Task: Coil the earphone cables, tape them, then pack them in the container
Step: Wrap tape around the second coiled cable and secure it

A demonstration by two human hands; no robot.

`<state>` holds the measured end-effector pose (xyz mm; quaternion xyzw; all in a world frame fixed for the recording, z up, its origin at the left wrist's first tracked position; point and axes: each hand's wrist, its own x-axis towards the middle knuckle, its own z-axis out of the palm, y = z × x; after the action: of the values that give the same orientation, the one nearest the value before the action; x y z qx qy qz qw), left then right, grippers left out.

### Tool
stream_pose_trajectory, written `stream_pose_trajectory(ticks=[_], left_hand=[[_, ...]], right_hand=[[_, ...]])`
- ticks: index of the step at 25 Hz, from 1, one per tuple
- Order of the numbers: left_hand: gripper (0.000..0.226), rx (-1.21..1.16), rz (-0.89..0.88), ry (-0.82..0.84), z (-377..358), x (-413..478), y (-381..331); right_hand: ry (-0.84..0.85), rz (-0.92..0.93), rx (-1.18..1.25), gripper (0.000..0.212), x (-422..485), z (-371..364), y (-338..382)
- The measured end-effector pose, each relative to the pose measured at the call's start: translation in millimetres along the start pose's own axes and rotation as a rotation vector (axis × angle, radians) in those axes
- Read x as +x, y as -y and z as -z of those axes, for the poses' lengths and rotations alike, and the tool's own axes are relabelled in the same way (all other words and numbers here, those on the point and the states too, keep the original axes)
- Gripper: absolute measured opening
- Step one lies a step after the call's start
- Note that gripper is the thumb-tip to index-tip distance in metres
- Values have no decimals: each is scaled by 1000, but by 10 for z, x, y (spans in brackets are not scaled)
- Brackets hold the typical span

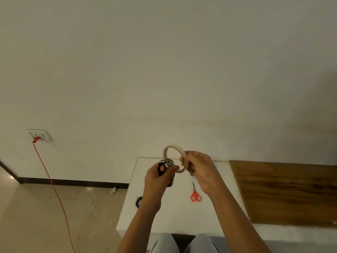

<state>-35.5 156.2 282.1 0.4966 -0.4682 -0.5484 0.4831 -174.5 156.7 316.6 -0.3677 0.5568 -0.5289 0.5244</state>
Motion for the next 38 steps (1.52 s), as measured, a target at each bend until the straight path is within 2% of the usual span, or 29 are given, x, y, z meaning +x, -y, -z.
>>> stream_pose_trajectory(ticks=[2, 3, 5, 8, 11, 16, 20, 22, 25, 27, 28, 30, 35, 38], left_hand=[[19, -188, 101, -3, 48, 27, -30], [17, -215, 117, 15, 59, 30, -53], [27, -245, 129, 64, 34, 36, -97], [27, -254, 149, 33, -47, 17, -125], [17, -413, 251, -54, -76, -1, -151], [18, -639, 402, -45, 10, 51, -216], [17, -517, 336, -13, 18, 51, -207], [15, -365, 253, 35, -11, 16, -218], [20, -276, 199, 24, -47, 26, -270], [12, -315, 209, 13, -45, 35, -345], [22, -348, 220, 16, -44, 49, -362], [23, -392, 255, 22, -44, 45, -412], [10, -500, 333, 53, -45, 28, -469], [13, -521, 361, 32, -30, 39, -500]], right_hand=[[65, 22, 100, 22, -24, 55, -36], [85, 27, 82, 21, -34, 69, -60], [88, 28, -6, 18, -57, 63, -118], [98, 47, -82, 15, -109, 33, -185], [172, 143, -133, 15, -156, 45, -204], [254, 329, -328, 12, -187, 115, -257], [221, 331, -253, 25, -158, 66, -257], [201, 289, -179, 19, -135, 17, -240], [198, 231, -128, 15, -107, -8, -205], [214, 249, -119, 24, -122, -5, -185], [236, 267, -109, 29, -141, 6, -174], [279, 305, -82, 33, -181, 27, -157], [153, 403, -268, 16, -192, 42, -133], [131, 399, -283, 20, -204, 41, -98]])
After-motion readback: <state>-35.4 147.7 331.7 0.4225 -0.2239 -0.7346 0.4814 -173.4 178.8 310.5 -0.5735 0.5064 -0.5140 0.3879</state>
